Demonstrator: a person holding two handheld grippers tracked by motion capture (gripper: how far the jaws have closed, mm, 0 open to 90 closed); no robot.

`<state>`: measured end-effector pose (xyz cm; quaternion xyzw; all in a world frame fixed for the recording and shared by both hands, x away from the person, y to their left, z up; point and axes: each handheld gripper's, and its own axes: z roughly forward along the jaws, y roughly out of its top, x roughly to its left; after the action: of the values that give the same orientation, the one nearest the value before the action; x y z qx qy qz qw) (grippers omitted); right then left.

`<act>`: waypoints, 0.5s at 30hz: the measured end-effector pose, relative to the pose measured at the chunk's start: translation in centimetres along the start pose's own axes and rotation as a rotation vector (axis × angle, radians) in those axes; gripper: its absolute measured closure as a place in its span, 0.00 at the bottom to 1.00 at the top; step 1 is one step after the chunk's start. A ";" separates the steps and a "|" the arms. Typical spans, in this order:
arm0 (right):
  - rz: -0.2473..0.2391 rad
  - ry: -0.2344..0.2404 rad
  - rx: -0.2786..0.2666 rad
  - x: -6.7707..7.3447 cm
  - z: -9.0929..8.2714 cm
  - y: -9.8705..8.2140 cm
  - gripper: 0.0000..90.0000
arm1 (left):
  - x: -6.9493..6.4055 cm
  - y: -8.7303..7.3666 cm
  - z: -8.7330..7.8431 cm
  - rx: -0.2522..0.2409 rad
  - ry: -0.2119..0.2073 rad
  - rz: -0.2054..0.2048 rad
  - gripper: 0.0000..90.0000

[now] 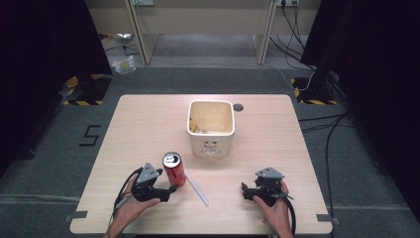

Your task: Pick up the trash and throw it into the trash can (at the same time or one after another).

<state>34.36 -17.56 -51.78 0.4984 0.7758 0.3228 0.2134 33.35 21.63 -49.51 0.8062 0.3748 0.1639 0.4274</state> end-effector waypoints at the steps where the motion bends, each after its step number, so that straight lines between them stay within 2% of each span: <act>1: 0.000 0.000 0.000 0.0 0.0 0.0 0.09 | 0.0 0.0 0.1 0.000 0.000 0.001 0.18; 9: -0.002 -0.001 0.000 0.0 0.0 0.0 0.10 | -0.2 0.3 1.1 0.004 0.007 0.006 0.20; 15: -0.002 -0.001 -0.001 0.0 0.0 0.0 0.10 | -0.4 0.7 1.6 -0.018 0.013 0.003 0.23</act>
<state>34.33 -17.52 -51.77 0.4975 0.7761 0.3228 0.2143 34.36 20.24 -49.85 0.8018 0.3747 0.1734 0.4321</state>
